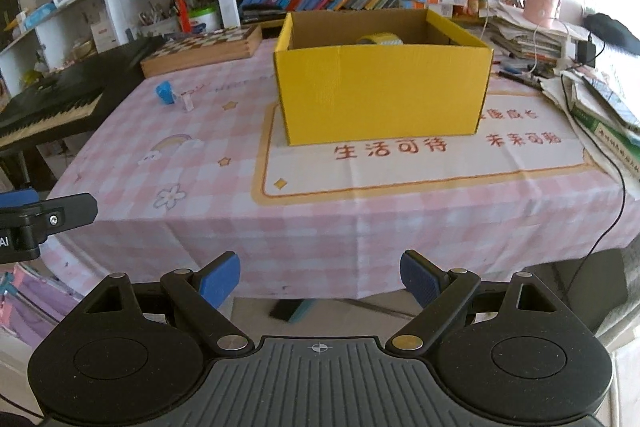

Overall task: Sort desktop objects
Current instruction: 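Withdraw both open grippers from the box and move toward the blue cloth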

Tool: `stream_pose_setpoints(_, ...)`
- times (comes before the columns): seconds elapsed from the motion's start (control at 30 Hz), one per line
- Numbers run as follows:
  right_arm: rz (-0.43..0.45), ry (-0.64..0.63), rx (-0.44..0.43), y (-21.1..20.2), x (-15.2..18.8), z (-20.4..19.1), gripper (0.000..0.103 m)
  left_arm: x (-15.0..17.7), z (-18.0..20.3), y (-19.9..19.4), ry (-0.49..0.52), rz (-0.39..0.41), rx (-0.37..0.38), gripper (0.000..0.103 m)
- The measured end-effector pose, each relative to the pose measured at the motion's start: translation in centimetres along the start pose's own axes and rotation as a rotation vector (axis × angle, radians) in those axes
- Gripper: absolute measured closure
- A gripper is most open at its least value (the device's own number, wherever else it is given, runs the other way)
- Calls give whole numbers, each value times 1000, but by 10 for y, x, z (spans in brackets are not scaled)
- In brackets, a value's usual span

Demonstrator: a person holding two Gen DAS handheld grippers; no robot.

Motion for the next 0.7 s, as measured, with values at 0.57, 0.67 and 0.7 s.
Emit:
stream_pose_setpoints(0.57,-28,-108,-83,10,7,-63,13,11,-46,-11,-40,3,-46,0)
stream_pose_setpoints(0.67,-18,-126,-100,11,3,-74,13,10,-55,-13,-43,10,-53,0)
stream_pose_setpoints(0.7,-15,-133,-107,12,2,-78,13,10,-57,-13,-45,11,-55,0)
Point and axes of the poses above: each gripper's, at about its wrist camera, not at the fingertips, and y roughly the way its jaws point, z to its right, x to its underside, the point moved 8 cm from there along y, roughly the way its jaws point, and after that the axes turned 4 degrees about y, right-handed, at the moved point
